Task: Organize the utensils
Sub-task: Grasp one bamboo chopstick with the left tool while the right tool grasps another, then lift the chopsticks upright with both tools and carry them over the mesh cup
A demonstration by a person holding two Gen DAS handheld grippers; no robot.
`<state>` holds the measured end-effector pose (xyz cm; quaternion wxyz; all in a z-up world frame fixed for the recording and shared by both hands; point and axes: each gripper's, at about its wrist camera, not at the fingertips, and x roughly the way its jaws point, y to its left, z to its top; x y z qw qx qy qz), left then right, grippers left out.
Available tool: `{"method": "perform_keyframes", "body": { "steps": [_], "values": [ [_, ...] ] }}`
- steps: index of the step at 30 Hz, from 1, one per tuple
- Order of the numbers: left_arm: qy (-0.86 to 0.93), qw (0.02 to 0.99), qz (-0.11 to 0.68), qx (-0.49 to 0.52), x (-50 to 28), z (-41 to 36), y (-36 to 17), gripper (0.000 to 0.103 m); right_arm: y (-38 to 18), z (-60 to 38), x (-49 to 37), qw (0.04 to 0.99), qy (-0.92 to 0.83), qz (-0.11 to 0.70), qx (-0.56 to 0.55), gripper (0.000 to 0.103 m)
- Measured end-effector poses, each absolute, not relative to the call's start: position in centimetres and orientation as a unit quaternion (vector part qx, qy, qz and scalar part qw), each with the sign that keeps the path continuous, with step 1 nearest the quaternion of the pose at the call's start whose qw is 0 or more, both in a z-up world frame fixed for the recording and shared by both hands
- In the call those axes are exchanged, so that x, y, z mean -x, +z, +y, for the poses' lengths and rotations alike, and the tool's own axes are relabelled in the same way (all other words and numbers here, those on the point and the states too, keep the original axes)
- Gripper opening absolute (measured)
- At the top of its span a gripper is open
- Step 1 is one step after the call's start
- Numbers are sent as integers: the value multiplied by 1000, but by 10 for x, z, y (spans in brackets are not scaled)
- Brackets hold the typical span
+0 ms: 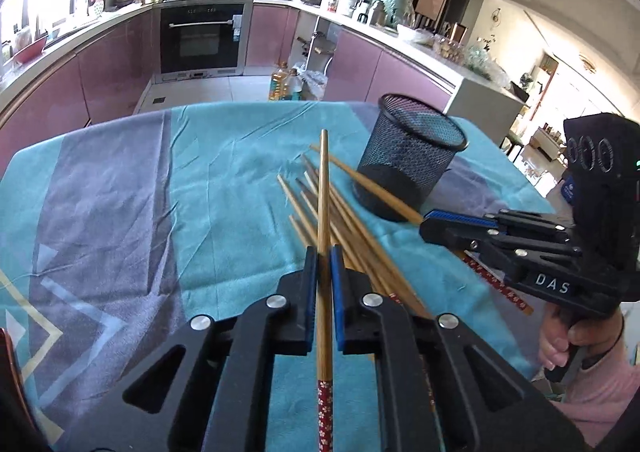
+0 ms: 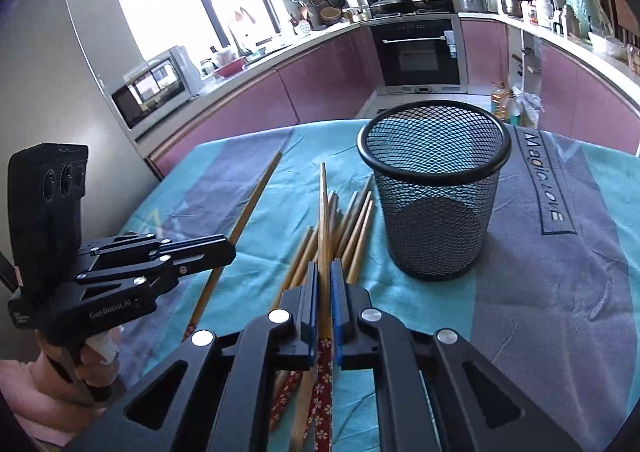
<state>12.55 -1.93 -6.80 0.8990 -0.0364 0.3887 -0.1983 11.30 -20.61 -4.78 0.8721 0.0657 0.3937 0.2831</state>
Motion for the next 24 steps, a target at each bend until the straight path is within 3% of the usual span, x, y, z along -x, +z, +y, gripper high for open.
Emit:
{"method": "perform_keyframes", "body": {
  "steps": [12,24],
  "values": [
    [-204,894,397,44,-123,-18,-72,8,-81,-198,-117,844,279,457,-3,6],
    [-214,889,401,49,-128,-16,-73,8,-84,-193,-127,841,284,459,29,6]
  ]
}}
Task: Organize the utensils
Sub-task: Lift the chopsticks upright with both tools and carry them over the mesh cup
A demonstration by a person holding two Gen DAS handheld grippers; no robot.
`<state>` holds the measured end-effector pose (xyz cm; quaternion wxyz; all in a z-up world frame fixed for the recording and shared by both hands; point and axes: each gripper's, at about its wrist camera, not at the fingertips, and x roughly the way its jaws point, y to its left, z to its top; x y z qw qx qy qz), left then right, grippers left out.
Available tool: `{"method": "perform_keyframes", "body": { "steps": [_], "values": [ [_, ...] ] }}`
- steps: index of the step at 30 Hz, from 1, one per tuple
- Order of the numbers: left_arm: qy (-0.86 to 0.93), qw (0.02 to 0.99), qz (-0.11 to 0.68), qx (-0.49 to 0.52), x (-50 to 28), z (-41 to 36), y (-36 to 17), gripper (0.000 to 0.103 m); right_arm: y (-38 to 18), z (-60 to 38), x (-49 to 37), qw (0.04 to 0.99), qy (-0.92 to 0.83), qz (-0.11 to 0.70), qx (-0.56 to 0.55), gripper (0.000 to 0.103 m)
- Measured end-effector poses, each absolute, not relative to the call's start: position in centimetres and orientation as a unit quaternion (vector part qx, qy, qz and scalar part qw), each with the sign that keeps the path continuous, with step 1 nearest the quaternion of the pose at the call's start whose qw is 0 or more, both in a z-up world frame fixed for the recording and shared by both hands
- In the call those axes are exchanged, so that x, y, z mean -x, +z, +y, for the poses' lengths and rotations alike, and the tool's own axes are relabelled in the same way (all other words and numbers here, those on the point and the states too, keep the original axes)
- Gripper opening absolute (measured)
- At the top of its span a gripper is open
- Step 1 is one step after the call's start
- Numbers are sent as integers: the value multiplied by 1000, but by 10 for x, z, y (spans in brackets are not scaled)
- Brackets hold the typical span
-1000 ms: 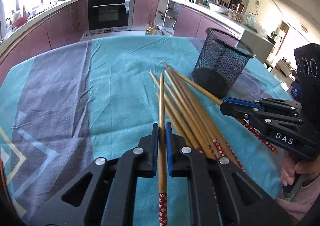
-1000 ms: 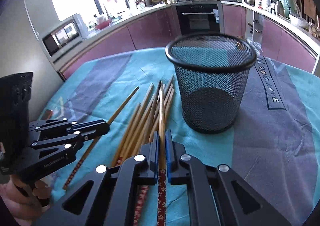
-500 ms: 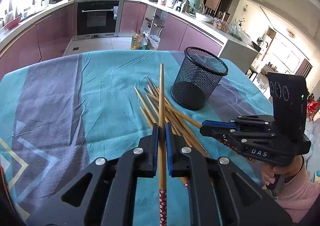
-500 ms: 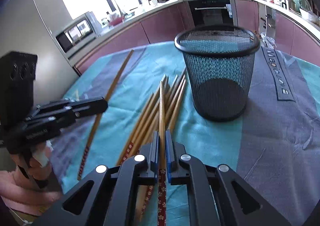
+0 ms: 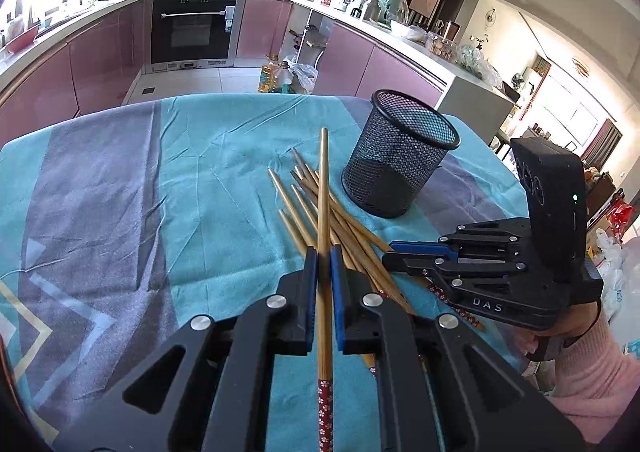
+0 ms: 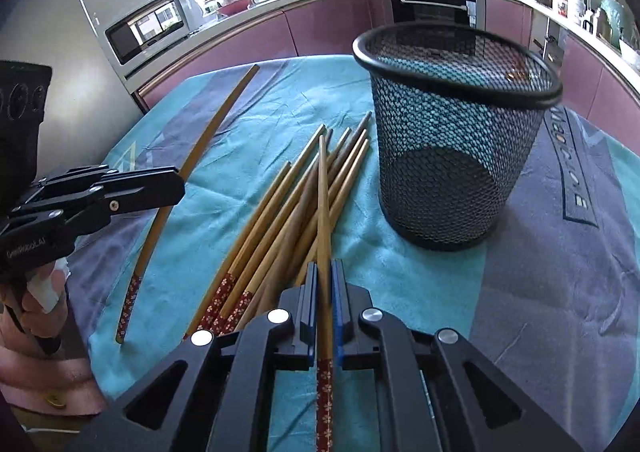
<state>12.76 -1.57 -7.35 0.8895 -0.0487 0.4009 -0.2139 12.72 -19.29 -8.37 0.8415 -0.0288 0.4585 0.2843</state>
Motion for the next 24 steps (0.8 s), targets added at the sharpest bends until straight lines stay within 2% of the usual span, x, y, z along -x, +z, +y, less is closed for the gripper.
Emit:
{"method": "perform_keyframes", "body": {
  "steps": [14,24],
  "values": [
    [-283,896,332,78,-124,-18,-5,8,9,-244,-103,916,273,291,-42,6],
    [-308,906,274,94,-142,-31,54,8,38,-261,-136,934,264,226,-84,6]
  ]
}}
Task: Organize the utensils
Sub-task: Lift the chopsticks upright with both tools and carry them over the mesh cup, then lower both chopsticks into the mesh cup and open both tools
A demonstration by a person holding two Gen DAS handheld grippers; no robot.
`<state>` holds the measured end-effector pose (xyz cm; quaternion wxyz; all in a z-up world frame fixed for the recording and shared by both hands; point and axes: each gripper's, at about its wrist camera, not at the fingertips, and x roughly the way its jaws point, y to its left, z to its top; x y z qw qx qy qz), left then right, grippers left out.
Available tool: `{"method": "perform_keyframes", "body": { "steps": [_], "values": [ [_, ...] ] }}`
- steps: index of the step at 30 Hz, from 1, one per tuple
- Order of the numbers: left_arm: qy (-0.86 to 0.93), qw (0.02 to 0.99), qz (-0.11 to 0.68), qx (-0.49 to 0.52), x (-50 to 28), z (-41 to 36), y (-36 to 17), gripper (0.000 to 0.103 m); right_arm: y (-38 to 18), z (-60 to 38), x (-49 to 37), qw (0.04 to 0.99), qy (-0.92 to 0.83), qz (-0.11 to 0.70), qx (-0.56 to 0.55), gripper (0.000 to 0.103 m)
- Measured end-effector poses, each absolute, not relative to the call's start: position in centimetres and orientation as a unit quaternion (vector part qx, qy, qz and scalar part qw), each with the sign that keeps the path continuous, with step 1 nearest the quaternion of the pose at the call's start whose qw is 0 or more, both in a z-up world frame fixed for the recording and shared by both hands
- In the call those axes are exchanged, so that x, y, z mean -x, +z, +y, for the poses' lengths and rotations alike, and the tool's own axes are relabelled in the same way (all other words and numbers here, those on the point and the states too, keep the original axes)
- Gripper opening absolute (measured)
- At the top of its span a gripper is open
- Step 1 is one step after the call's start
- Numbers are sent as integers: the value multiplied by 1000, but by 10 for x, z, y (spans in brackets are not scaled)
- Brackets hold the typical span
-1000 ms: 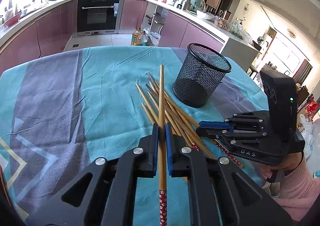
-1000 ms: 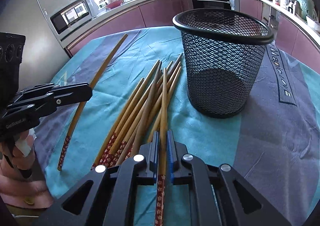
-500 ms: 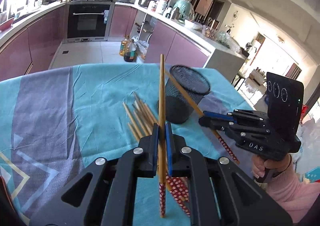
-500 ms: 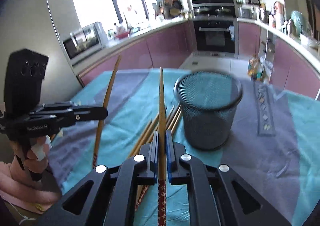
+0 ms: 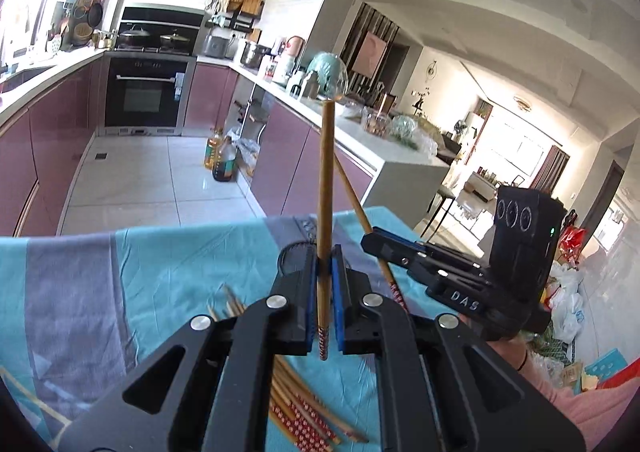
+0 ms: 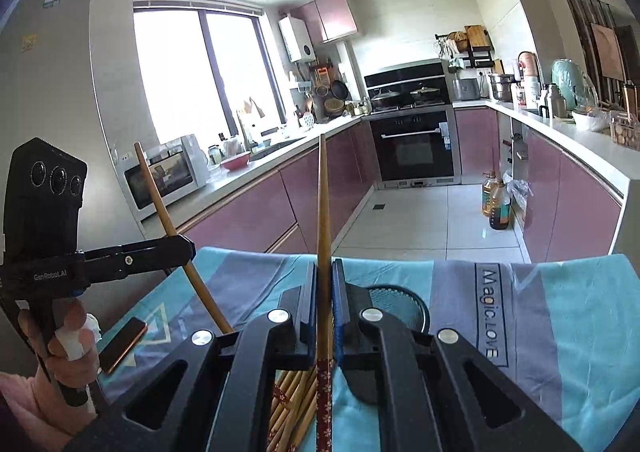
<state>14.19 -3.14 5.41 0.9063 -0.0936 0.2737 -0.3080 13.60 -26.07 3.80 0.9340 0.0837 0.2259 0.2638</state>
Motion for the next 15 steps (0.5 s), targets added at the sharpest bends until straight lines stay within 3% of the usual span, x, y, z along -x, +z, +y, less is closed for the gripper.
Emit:
{"method": "perform_keyframes", "body": {
  "steps": [8,15],
  "values": [
    [-305,914,245,103,-169,-46,95,8,62,-262,-164,956,226,161,-92,6],
    [-303,909,277,77,-197,-71,90,8,47,-258,-196,963,197,170,-75,6]
  ]
}}
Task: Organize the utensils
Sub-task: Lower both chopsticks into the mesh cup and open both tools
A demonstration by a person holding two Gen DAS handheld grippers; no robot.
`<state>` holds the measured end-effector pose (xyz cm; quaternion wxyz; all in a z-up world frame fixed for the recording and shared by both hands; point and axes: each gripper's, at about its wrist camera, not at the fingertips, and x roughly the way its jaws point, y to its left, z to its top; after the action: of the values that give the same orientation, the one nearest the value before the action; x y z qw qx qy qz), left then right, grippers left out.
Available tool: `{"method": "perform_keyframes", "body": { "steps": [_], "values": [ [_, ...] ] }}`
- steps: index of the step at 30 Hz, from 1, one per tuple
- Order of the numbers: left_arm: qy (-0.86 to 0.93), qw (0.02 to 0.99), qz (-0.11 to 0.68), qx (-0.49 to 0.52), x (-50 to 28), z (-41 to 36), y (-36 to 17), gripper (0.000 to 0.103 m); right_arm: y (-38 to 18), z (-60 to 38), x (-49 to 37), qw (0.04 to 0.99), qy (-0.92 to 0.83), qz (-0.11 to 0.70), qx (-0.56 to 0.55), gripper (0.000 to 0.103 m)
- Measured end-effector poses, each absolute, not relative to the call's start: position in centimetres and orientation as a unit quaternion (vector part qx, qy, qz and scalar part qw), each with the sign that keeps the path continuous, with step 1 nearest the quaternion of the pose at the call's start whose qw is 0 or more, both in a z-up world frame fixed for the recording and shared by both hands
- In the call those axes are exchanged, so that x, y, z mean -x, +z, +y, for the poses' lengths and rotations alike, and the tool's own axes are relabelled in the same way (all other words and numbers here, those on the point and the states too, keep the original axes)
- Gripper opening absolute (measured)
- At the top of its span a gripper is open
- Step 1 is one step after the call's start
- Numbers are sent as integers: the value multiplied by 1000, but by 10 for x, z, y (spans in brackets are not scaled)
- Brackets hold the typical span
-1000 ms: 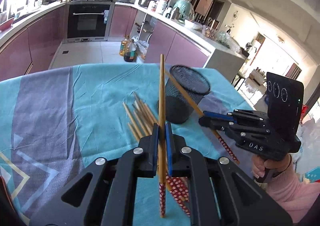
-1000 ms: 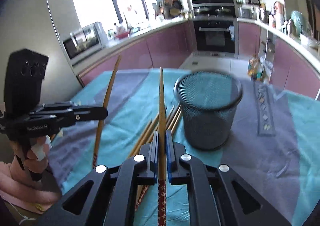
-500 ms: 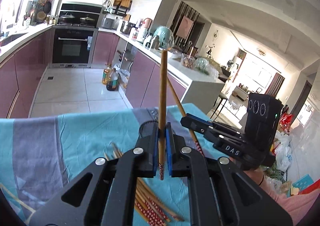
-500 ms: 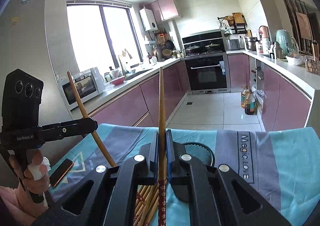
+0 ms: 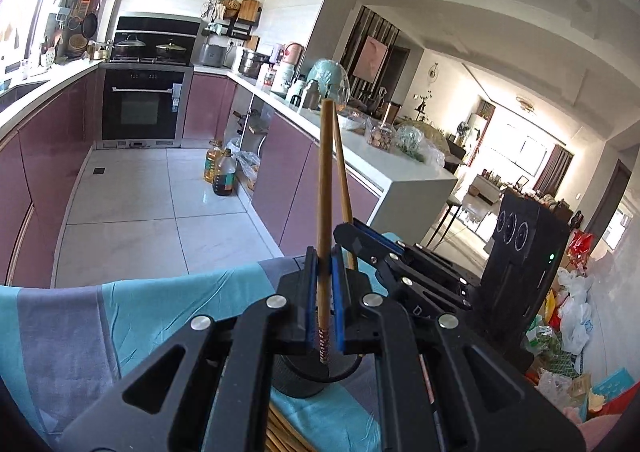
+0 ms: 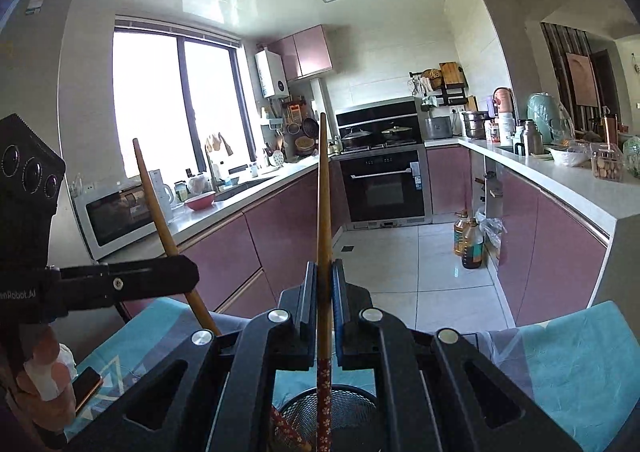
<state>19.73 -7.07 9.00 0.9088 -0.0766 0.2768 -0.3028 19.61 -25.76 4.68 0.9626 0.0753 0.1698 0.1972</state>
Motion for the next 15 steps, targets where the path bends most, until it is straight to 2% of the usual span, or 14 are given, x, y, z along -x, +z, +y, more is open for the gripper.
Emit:
{"method": "perform_keyframes", "body": {
  "steps": [7,15],
  "values": [
    [-296,892,339,44,-224,-91,47,8,4,-245,-219,950,190,241,-52,6],
    [-289,881,372,25,-244,-105,13,8,-23,-230,-231,916,199,348,-13,6]
  ]
}}
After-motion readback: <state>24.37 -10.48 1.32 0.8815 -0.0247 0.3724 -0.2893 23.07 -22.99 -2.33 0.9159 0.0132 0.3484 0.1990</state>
